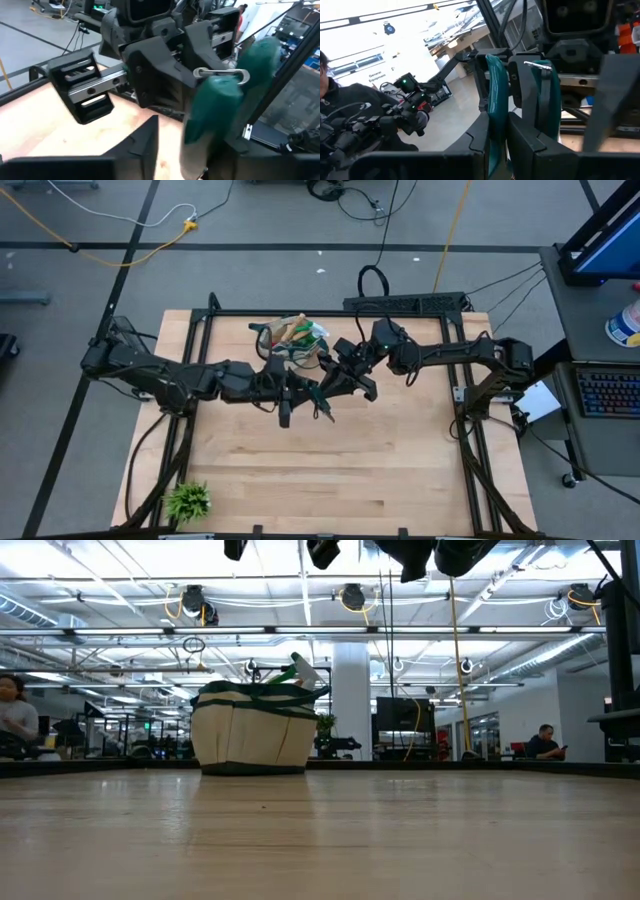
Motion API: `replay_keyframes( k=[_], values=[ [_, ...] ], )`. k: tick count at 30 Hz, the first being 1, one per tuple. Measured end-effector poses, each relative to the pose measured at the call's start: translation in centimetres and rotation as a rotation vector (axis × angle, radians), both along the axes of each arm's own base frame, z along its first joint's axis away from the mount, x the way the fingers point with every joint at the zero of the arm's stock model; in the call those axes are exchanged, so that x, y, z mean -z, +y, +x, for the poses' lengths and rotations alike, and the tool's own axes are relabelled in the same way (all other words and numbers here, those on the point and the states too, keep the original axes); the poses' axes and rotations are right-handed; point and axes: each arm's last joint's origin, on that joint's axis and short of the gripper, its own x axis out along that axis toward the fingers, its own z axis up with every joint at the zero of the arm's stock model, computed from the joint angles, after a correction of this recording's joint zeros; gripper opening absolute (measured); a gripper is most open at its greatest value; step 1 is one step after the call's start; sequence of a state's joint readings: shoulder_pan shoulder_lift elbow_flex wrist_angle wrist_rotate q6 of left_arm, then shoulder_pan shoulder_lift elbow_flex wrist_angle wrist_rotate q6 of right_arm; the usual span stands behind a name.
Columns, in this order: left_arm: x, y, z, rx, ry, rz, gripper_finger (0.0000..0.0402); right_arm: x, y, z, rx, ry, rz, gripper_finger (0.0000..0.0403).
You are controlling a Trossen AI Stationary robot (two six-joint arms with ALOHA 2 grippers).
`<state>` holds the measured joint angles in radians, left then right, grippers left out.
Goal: Pick & Place Garden tools in Gardening bag
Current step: Put the shear scissors into the gardening bag
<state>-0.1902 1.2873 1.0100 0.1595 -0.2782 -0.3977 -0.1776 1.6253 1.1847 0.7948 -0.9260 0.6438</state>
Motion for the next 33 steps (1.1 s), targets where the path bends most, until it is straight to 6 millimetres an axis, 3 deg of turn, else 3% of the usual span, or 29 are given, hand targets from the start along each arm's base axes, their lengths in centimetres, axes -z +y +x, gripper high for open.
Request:
replay_keyframes(
  k=[6, 14, 27, 33],
  values=[
    [0.0, 0.3, 0.1, 0.007, -0.001, 0.009, 0.0048, 0.0, -0.2, 0.0, 0.013, -0.001, 0.0, 0.0034],
    [0.0, 0.5, -0.3, -0.015, 0.025, 0.025, 0.0049, 0.2, -1.2, -0.1, 0.051, 0.002, -0.012, 0.0073],
    [2.5, 0.9, -1.1, -0.163, 0.275, -0.017, 0.0049, 1.8, -3.1, -0.3, 0.033, 0.193, 0.018, 0.0177],
    [2.7, 1.6, -2.0, -0.317, 0.323, 0.005, 0.0049, 3.3, -4.5, -1.0, -0.048, 0.321, 0.027, 0.0182]
  ],
)
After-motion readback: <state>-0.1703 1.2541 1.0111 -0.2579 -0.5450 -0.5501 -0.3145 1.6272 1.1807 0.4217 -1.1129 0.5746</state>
